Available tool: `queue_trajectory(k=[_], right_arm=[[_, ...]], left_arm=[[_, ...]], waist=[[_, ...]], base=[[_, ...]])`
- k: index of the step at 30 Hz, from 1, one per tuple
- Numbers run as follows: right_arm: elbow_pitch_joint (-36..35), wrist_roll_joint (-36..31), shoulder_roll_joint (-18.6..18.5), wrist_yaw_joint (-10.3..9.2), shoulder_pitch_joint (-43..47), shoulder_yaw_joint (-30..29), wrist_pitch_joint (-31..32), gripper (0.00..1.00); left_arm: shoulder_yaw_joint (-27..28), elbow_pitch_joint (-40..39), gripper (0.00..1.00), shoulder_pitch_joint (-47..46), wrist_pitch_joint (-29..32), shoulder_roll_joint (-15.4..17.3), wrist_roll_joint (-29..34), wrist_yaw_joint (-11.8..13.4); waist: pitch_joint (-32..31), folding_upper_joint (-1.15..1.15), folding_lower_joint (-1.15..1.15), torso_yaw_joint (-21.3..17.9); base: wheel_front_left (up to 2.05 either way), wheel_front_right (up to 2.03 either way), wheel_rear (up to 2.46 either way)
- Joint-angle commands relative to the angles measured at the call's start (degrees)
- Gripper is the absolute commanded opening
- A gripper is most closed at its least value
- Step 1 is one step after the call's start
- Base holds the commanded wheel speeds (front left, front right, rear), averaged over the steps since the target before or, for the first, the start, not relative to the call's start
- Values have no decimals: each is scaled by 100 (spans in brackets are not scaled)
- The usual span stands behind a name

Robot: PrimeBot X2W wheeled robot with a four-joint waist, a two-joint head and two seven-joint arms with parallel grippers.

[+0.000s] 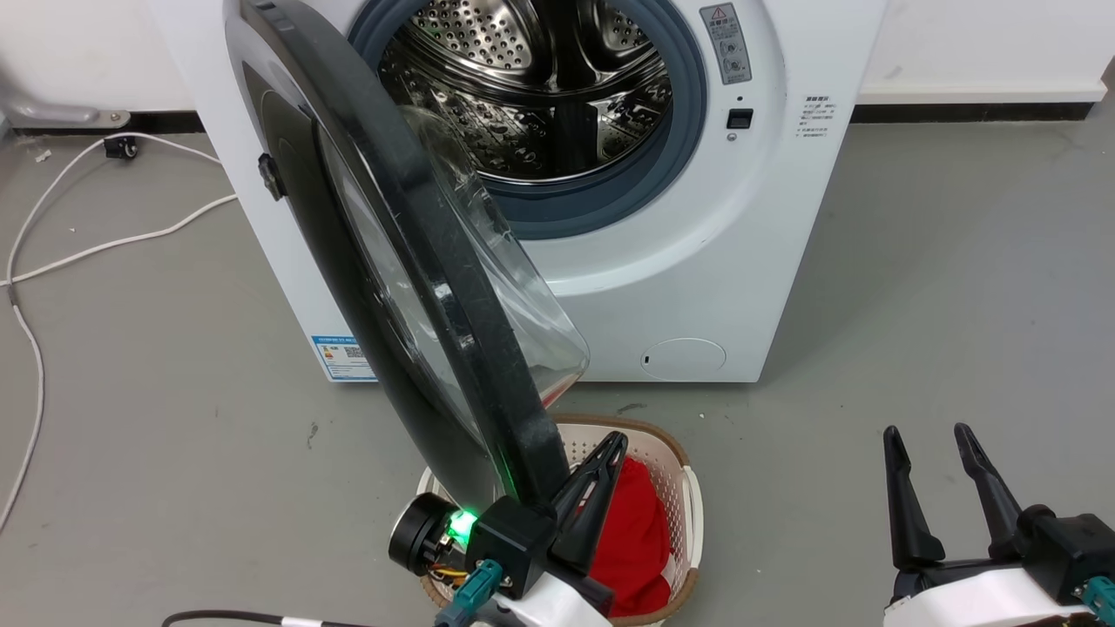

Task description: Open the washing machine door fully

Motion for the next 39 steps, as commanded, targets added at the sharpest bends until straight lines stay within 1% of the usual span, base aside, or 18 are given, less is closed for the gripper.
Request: queue_trajectory(k=[1, 8, 14, 18, 30, 39], right_arm=[[18, 21, 15, -2, -83, -1, -4, 100], [44, 43, 16, -2, -94, -27, 6, 100], [74, 51, 16, -3, -97, -6, 14, 100], [84, 71, 16, -2, -89, 5, 26, 100], [119, 115, 15, -3, 25, -10, 71, 100], [115, 157, 15, -3, 111, -62, 36, 100]], left_arm=[[30, 31, 0, -93, -45, 0, -21, 27], [152, 280, 0, -187, -171, 48, -49, 111], [154, 307, 0, -120, -218, 62, -89, 174], [233, 198, 0, 77, -220, 131, -121, 318], [423, -698, 0, 997, 60, 461, -209, 762], [638, -1248, 0, 1557, 200, 711, -192, 1121]], waist=[[10, 0, 0, -6], [38, 0, 0, 9], [15, 0, 0, 25], [-3, 0, 0, 34], [-93, 0, 0, 322], [-90, 0, 0, 750]], base=[[0, 0, 0], [0, 0, 0], [0, 0, 0], [0, 0, 0], [0, 0, 0], [0, 0, 0]])
